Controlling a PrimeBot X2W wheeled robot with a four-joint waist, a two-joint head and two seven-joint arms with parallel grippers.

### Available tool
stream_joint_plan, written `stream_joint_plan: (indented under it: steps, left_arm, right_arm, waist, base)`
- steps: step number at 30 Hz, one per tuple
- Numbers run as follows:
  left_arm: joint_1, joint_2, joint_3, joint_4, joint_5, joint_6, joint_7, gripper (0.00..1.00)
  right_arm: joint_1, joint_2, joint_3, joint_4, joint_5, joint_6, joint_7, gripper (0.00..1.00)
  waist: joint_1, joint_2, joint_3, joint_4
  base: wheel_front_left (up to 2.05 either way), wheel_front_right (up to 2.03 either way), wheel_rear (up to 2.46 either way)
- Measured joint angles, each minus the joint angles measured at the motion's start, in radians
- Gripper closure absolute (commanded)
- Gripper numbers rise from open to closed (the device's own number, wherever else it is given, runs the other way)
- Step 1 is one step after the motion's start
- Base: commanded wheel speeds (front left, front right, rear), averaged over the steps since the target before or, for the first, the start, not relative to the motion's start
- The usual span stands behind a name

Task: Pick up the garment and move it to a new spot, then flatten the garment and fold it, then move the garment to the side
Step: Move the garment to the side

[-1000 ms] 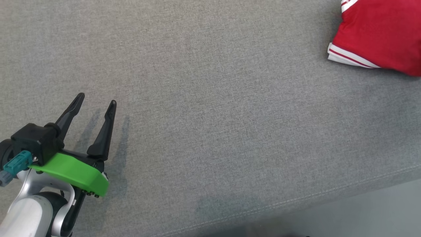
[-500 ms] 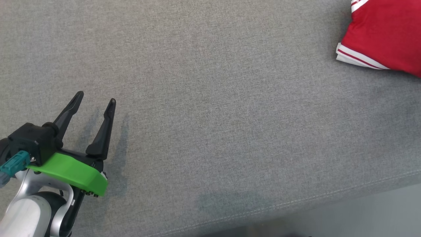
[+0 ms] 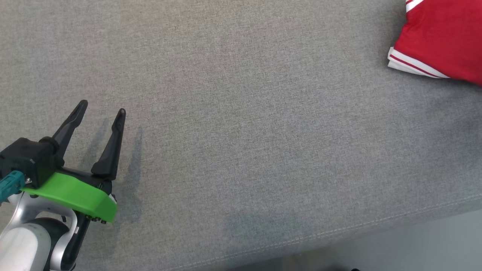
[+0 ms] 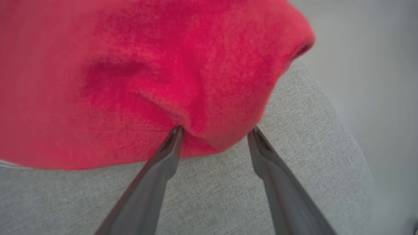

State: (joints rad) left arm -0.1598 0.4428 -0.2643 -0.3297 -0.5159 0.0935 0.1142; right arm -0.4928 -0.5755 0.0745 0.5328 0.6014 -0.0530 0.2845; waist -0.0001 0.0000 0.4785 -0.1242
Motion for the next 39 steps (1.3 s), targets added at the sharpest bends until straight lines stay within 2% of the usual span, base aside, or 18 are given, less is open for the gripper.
stream_joint_plan:
  steps: [7, 8, 9, 10, 11, 12, 13, 15, 18, 24, 25, 27, 29, 31, 36, 39]
  left_arm:
    - [0.000, 0.006, 0.003, -0.009, 0.001, 0.001, 0.008, 0.00]
    - [0.000, 0.006, 0.004, -0.011, 0.001, 0.003, 0.008, 0.00]
    - [0.000, 0.006, 0.005, -0.013, 0.002, 0.003, 0.009, 0.00]
    - [0.001, 0.006, 0.005, -0.016, 0.002, 0.003, 0.010, 0.00]
    - [0.001, 0.006, 0.005, -0.018, 0.002, 0.003, 0.010, 0.00]
    - [0.001, 0.006, 0.006, -0.021, 0.002, 0.003, 0.014, 0.00]
    - [0.002, 0.006, 0.006, -0.023, 0.002, 0.003, 0.017, 0.00]
    - [0.002, 0.006, 0.009, -0.026, 0.002, 0.003, 0.017, 0.00]
    - [0.011, 0.006, 0.019, -0.024, 0.006, 0.004, 0.017, 0.00]
    - [0.025, 0.003, 0.019, 0.001, 0.009, 0.005, 0.009, 0.00]
    - [0.025, 0.003, 0.019, 0.001, 0.009, 0.005, 0.009, 0.00]
    - [0.025, -0.004, 0.013, 0.009, 0.009, 0.005, 0.003, 0.00]
    - [0.026, -0.015, 0.004, 0.019, 0.009, 0.005, -0.002, 0.00]
    - [0.028, -0.021, -0.003, 0.029, 0.008, 0.005, -0.006, 0.00]
    - [0.048, -0.023, -0.008, 0.046, 0.008, 0.005, -0.011, 0.00]
    - [0.060, -0.025, -0.011, 0.056, 0.005, 0.005, -0.014, 0.00]
  right_arm:
    - [-0.027, 0.007, 0.010, 0.014, -0.020, 0.000, -0.045, 0.00]
    - [-0.030, 0.009, 0.011, 0.017, -0.020, 0.000, -0.048, 0.15]
    - [-0.032, 0.010, 0.012, 0.020, -0.020, 0.003, -0.050, 0.39]
    - [-0.033, 0.011, 0.012, 0.024, -0.020, 0.003, -0.054, 0.56]
    - [-0.033, 0.012, 0.012, 0.029, -0.020, 0.003, -0.055, 0.63]
    - [-0.033, 0.013, 0.012, 0.035, -0.020, 0.006, -0.055, 0.77]
    - [-0.033, 0.014, 0.012, 0.040, -0.020, 0.008, -0.055, 1.00]
    - [-0.034, 0.023, 0.008, 0.051, -0.013, 0.010, -0.055, 1.00]
    - [-0.038, 0.057, 0.005, 0.065, 0.020, 0.030, -0.053, 1.00]
    - [-0.063, 0.148, -0.060, 0.078, 0.205, 0.097, 0.018, 1.00]
    - [-0.063, 0.148, -0.060, 0.078, 0.205, 0.097, 0.018, 1.00]
    - [-0.073, 0.161, -0.095, 0.083, 0.276, 0.110, 0.063, 1.00]
    - [-0.076, 0.160, -0.116, 0.089, 0.333, 0.125, 0.122, 1.00]
    - [-0.076, 0.150, -0.130, 0.097, 0.367, 0.126, 0.174, 1.00]
    - [-0.074, 0.067, -0.160, 0.102, 0.398, 0.126, 0.277, 1.00]
    - [-0.067, 0.049, -0.163, 0.102, 0.413, 0.125, 0.330, 1.00]
  waist:
    - [0.0000, 0.0000, 0.004, 0.001]
    - [0.0000, 0.0000, 0.004, 0.002]
    - [0.0000, 0.0000, 0.005, 0.002]
    - [0.0001, 0.0000, 0.006, 0.002]
    - [0.0000, 0.0000, 0.007, 0.002]
    - [0.0000, 0.0000, 0.008, 0.003]
    - [0.0000, 0.0000, 0.010, 0.003]
    - [0.0000, 0.0000, 0.013, 0.004]
    - [0.0000, 0.0000, 0.014, 0.001]
    - [0.0000, 0.0000, -0.005, -0.015]
    - [0.0000, 0.0000, -0.005, -0.015]
    - [0.0001, 0.0000, -0.016, -0.022]
    - [0.0000, 0.0000, -0.030, -0.028]
    - [0.0001, 0.0000, -0.044, -0.034]
    - [0.0000, 0.0000, -0.084, -0.046]
    - [0.0001, 0.0000, -0.107, -0.052]
  base:
    - [0.00, 0.00, 0.00]
    - [0.00, 0.00, 0.00]
    - [0.00, 0.00, 0.00]
    - [0.00, 0.00, 0.00]
    - [0.00, 0.00, 0.00]
    - [0.00, 0.00, 0.00]
    - [0.00, 0.00, 0.00]
    - [0.00, 0.00, 0.00]
    - [0.00, 0.00, 0.00]
    - [0.00, 0.00, 0.00]
    - [0.00, 0.00, 0.00]
    - [0.00, 0.00, 0.00]
    - [0.00, 0.00, 0.00]
    - [0.00, 0.00, 0.00]
    - [0.00, 0.00, 0.00]
    - [0.00, 0.00, 0.00]
